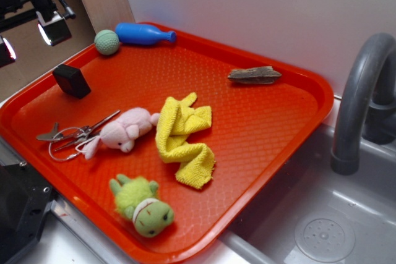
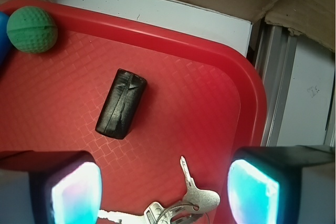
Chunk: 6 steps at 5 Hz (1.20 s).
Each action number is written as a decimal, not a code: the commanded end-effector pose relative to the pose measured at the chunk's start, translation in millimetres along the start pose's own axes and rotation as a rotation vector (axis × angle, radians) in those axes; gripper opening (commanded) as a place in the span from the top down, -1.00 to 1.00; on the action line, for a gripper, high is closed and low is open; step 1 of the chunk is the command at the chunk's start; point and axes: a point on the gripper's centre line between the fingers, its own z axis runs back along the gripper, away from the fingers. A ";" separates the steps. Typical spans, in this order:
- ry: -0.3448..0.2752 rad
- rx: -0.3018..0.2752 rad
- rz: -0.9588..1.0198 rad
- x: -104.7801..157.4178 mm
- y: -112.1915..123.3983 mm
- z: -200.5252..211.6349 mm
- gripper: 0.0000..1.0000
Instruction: Grab the black box.
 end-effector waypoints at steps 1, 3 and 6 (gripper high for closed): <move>-0.099 0.008 0.207 31.4 -0.6 -50.1 -1.00; -0.111 0.132 0.237 30.8 -22.9 -101.3 -1.00; -0.112 0.024 0.206 22.9 -12.6 -69.7 1.00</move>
